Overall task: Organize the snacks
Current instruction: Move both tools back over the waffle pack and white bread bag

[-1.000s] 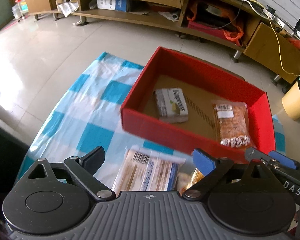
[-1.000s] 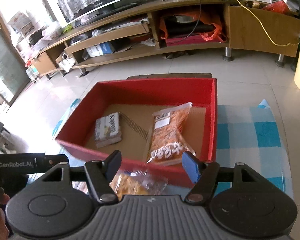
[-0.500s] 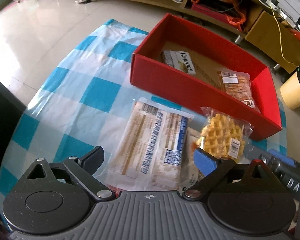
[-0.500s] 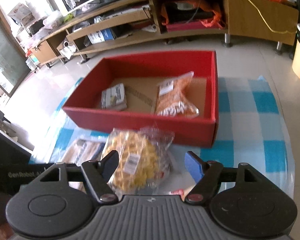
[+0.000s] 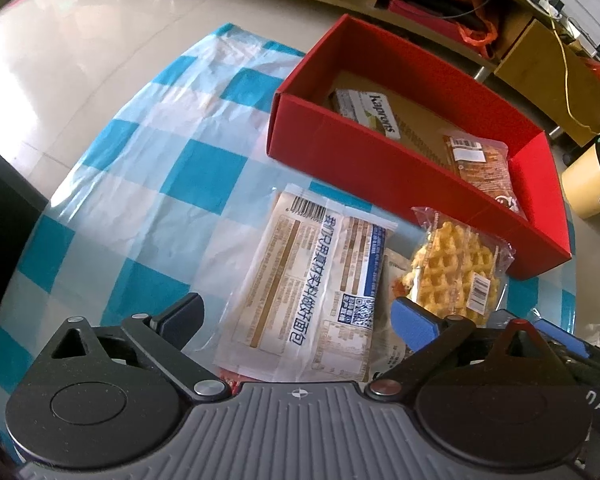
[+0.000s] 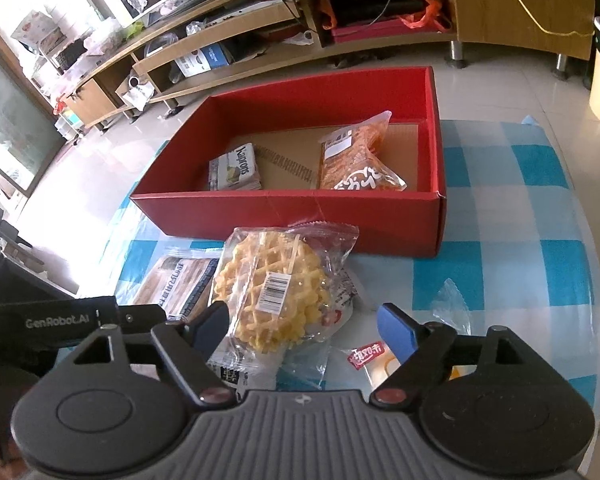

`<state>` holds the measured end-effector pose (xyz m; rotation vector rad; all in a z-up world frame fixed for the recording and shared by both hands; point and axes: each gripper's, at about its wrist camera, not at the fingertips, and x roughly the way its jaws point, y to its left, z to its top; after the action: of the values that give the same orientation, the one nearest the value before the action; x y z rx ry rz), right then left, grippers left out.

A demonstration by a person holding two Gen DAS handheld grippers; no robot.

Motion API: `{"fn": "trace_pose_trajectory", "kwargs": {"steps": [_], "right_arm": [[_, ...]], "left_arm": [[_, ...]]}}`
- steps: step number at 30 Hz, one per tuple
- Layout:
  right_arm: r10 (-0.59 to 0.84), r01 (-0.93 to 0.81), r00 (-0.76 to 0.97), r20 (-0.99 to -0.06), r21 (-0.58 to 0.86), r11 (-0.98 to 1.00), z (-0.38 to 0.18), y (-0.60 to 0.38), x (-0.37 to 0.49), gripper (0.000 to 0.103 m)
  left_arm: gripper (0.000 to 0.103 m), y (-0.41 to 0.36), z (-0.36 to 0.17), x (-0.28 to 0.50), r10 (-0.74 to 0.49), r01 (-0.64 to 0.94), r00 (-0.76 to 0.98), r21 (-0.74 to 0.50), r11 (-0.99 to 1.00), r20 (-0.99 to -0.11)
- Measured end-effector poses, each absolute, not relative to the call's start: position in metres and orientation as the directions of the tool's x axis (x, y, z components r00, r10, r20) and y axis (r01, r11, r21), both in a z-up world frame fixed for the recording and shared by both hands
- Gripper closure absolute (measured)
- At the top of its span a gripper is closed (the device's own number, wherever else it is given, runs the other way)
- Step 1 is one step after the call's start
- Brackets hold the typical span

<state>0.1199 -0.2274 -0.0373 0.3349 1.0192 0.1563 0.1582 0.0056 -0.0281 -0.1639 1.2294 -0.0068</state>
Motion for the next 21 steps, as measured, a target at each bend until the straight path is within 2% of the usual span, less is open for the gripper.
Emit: {"fn": "trace_pose_trajectory", "kwargs": {"steps": [21], "right_arm": [[0.278,0.038,0.505,-0.817,0.343,0.939,-0.040,-0.230,0.114,0.024]], "left_arm": [[0.001,-0.003,-0.037,0.159,-0.070,-0.062,0.317,-0.094,0.994,-0.946]]}}
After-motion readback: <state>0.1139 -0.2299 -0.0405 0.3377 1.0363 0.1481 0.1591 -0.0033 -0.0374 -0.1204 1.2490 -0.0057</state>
